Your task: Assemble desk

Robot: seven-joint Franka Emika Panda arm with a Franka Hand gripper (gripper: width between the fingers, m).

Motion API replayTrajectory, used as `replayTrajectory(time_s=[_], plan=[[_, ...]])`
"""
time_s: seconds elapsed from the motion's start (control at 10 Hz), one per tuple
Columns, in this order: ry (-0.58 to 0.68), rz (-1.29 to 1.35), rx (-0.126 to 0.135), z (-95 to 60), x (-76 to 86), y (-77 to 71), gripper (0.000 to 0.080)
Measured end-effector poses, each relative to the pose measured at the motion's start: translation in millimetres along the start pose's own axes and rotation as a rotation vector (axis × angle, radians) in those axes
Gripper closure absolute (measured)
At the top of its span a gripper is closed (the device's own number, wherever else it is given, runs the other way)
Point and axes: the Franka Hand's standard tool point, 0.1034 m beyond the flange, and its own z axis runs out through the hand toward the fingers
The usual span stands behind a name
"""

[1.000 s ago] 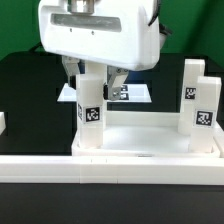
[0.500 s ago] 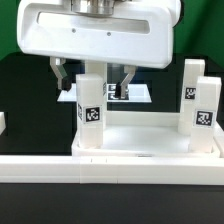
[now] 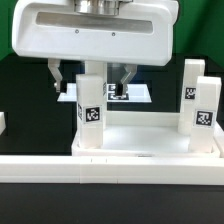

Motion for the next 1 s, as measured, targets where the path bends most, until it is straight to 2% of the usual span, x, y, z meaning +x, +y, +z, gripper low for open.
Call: replayTrajectory(time_s=[0.3, 0.5, 0.6, 0.7, 1.0], plan=[[0.000, -0.130, -0.001, 0.0, -0.1, 1.4, 0.0150], [0.000, -0.126, -0.001, 0.0, -0.1, 1.5, 0.0406], [0.001, -0.119, 0.000, -0.3, 0.2, 1.3, 0.0406], [0.002, -0.100, 0.000, -0.9, 0.6, 1.4, 0.0504], [0.002, 0.024, 0.001, -0.9, 0.4, 1.7, 0.0504]])
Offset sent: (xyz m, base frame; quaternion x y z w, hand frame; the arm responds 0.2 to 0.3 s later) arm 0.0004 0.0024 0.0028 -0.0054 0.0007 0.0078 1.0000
